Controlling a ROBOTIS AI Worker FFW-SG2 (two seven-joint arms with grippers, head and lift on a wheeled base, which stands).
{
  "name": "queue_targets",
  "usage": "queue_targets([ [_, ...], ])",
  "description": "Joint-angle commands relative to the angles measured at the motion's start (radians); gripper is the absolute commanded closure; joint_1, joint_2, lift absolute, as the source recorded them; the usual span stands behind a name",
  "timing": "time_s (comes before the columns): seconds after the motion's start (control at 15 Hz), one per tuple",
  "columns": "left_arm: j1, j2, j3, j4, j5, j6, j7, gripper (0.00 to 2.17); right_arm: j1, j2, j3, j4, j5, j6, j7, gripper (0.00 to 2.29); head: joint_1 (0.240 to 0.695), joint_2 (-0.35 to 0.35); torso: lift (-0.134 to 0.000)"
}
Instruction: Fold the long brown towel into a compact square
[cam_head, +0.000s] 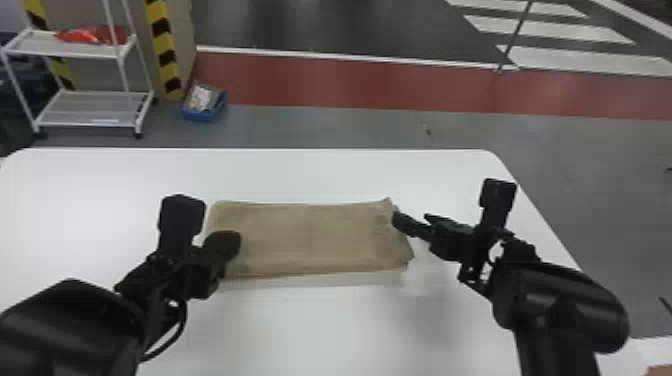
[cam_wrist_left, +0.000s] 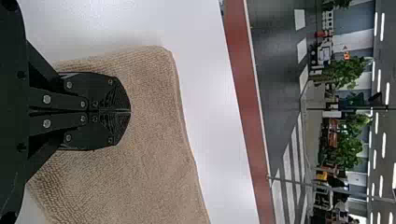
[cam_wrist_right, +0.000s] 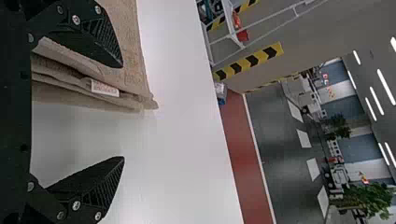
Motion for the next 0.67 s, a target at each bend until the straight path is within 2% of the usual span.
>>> queue_targets([
  [0.0, 0.000, -0.005, -0.001, 0.007, 0.002, 0.002, -0.001, 1.73, -0.037, 0.001, 0.003, 0.022, 0.035, 0.064, 0.049, 0.28, 0.695, -0.135, -0.123],
  [0.13, -0.008, -0.007, 0.000, 0.018, 0.002, 0.002, -0.001, 1.73, -0.046, 0.001, 0.010, 0.021, 0.050, 0.144, 0.069, 0.29, 0.695, -0.125, -0.123],
  [0.33, -0.011, -0.007, 0.000, 0.019, 0.003, 0.002, -0.001, 1.73, -0.051, 0.001, 0.027, 0.012, 0.082, 0.153, 0.075, 0.41, 0.695, -0.118, -0.123],
  [0.53, -0.012, -0.007, 0.003, 0.018, 0.005, 0.033, -0.001, 1.73, -0.075, 0.001, 0.039, 0.013, 0.092, 0.199, 0.104, 0.71, 0.695, -0.112, -0.123],
  [0.6, -0.012, -0.005, 0.005, 0.018, 0.005, 0.042, -0.001, 1.73, -0.080, 0.001, 0.046, 0.013, 0.096, 0.214, 0.115, 0.92, 0.695, -0.109, -0.123],
])
